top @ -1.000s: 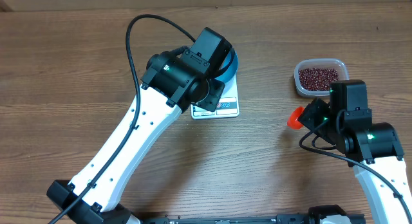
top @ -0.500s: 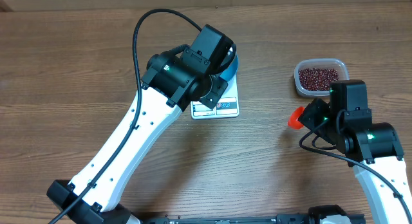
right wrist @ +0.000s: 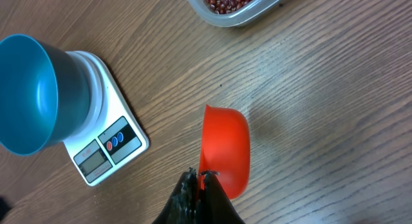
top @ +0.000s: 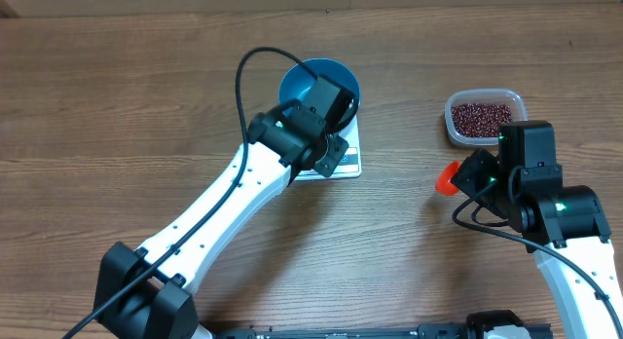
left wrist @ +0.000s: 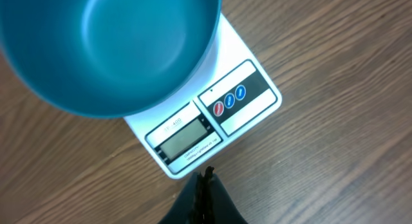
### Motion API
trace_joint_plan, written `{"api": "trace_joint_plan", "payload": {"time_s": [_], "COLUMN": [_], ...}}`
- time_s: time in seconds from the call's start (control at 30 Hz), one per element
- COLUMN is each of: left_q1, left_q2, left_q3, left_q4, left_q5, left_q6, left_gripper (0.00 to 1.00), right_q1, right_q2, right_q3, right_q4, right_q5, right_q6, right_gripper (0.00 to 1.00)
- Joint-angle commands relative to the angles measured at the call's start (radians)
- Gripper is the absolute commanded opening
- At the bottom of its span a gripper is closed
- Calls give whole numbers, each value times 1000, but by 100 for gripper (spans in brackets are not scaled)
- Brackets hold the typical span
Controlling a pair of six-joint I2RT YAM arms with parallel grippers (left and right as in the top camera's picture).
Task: Scoop item into bowl and weigh 150g on scale
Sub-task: 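Pull the scoop right toward the bean tub with the right gripper, then move the left gripper down onto the scale's button panel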
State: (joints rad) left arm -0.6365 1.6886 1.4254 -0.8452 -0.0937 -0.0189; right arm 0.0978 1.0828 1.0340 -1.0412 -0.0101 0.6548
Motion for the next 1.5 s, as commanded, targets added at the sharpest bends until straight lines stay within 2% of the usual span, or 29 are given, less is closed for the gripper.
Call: {"api": "trace_joint_plan", "payload": {"time_s": [0.0,0.23,0.87,1.13,1.47], "left_q1": [-6,-6,-43,-44,-43], "left_q2": [0,13,152,163,179], "left_q3": [-123,-275,-282,-282,-282], "left_q4": [110,315,425,455,493], "left_q5": [30,39,21,-45,-56], "left_q6": [16,28,27,-13,-10], "left_gripper": [4,4,4,4,4], "right_q1": [-4,-4,-4,-4,-4], "right_q2": [-7,-7,-7,-7,-7], "right_q3": [34,34,34,34,34], "right_q4": [7,9,2,4,4], "right_q5": [17,16,17,17,16], "right_q6": [2,2,2,2,2], "right_gripper": [4,4,4,4,4]}}
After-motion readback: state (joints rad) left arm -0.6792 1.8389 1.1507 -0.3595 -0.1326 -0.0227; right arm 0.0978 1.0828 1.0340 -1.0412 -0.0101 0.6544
